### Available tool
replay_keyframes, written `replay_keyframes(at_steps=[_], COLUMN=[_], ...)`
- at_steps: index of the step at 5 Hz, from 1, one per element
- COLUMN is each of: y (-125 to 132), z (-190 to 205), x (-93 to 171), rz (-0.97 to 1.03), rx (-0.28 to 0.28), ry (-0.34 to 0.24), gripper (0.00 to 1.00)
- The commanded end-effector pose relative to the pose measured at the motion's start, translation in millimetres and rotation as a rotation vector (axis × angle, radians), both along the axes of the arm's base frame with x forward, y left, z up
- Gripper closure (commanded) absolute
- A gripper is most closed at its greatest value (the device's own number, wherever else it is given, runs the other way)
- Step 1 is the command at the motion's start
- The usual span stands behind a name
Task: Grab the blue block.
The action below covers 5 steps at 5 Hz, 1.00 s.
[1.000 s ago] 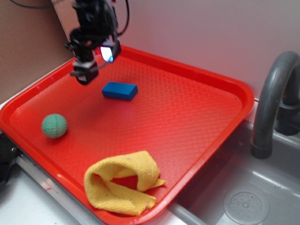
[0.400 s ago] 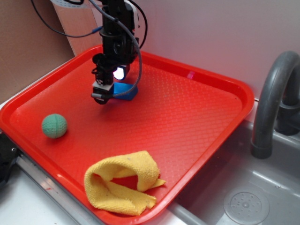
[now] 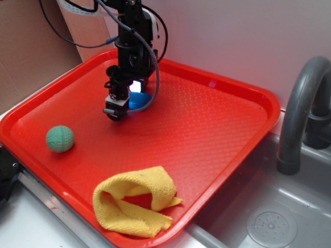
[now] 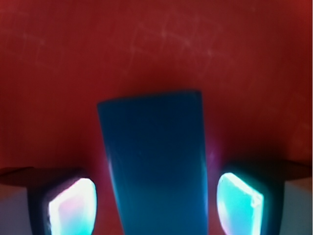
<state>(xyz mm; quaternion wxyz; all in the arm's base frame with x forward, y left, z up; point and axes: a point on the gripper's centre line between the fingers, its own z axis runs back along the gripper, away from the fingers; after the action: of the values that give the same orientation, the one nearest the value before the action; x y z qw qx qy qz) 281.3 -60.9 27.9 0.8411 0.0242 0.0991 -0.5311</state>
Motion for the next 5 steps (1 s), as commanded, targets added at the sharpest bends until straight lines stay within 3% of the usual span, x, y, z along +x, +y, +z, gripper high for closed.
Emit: replay_keyframes(at_steps=[1,2,3,5], y=[-8,11,19,16], z=[15,64,114,194], x=[-5,-10,-23,-59], rz=[0.071,0.321,0.573,1.078], rx=[0.039,0.078,0.055,-0.107], ry=[-0.065,-0.107,-0.090,-0.098], gripper=[1.00,1.00,1.00,1.00])
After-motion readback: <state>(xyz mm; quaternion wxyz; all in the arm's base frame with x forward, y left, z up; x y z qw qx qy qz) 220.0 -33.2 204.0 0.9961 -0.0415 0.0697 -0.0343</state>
